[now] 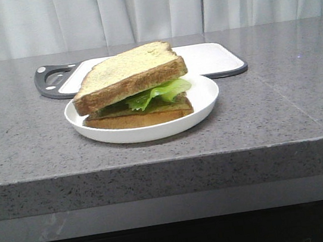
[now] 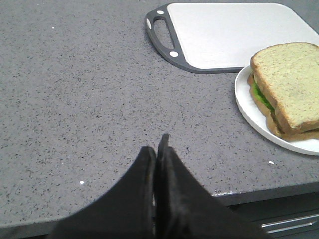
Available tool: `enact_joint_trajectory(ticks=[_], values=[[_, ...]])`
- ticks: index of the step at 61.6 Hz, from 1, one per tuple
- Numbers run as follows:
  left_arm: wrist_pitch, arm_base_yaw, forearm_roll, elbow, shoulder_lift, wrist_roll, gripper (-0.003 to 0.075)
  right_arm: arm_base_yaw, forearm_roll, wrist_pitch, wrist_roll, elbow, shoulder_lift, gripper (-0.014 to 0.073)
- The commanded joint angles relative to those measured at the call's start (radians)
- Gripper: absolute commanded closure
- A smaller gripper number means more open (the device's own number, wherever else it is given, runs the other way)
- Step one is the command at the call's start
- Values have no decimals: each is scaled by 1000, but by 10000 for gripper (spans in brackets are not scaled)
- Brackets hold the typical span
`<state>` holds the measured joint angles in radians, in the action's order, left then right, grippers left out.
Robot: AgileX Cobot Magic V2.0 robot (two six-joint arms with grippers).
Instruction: Left arm grabs bread, right arm adds lettuce
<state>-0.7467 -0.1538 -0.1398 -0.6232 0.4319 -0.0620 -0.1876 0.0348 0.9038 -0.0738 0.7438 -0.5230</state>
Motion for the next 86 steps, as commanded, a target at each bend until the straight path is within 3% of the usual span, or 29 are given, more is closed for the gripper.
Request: enact_joint_trajectory(ticks=[1, 24, 45, 62, 67, 86], values=[[81, 0, -6, -26, 4, 11, 741, 6, -12, -60, 8, 26, -3, 711], [98, 15, 11, 32, -83, -2, 741, 6, -12, -60, 8, 26, -3, 711], [511, 78, 38, 420, -370, -4, 741, 6, -12, -59, 8, 26, -3, 711], [733, 91, 37, 608, -455, -4, 741, 6, -12, -58, 8, 26, -3, 711], [785, 91, 37, 635, -455, -4, 741, 6, -12, -55, 8, 26, -3, 711], [784, 91, 37, 632, -453, -4, 741, 6, -12, -53, 8, 26, -3, 711]])
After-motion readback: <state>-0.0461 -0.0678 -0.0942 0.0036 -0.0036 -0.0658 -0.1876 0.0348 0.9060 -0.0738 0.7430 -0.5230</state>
